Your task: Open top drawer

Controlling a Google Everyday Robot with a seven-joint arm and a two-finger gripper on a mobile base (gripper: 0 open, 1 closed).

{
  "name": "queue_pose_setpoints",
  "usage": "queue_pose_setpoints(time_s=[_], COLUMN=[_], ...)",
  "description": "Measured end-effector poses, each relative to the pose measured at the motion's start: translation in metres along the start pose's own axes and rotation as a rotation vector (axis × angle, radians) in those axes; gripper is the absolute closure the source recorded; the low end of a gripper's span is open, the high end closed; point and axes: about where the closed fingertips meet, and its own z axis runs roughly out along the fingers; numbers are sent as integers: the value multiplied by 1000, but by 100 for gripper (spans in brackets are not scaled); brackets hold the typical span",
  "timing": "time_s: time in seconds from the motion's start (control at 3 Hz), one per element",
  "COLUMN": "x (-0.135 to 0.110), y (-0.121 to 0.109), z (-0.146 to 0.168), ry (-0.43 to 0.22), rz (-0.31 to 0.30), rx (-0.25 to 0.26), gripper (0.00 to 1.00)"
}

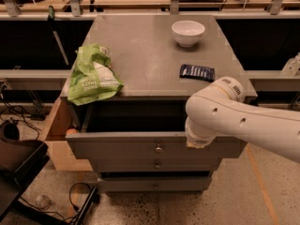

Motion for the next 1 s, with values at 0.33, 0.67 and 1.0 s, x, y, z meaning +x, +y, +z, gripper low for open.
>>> queue_pose_setpoints(time_s=[0.33,0.67,1.0], x=[0,0,11], y=[-2,-4,15], z=[-7,-14,-36], ry=[0,0,63], rz=[0,0,49], rx=[0,0,-1], gripper=[99,100,100])
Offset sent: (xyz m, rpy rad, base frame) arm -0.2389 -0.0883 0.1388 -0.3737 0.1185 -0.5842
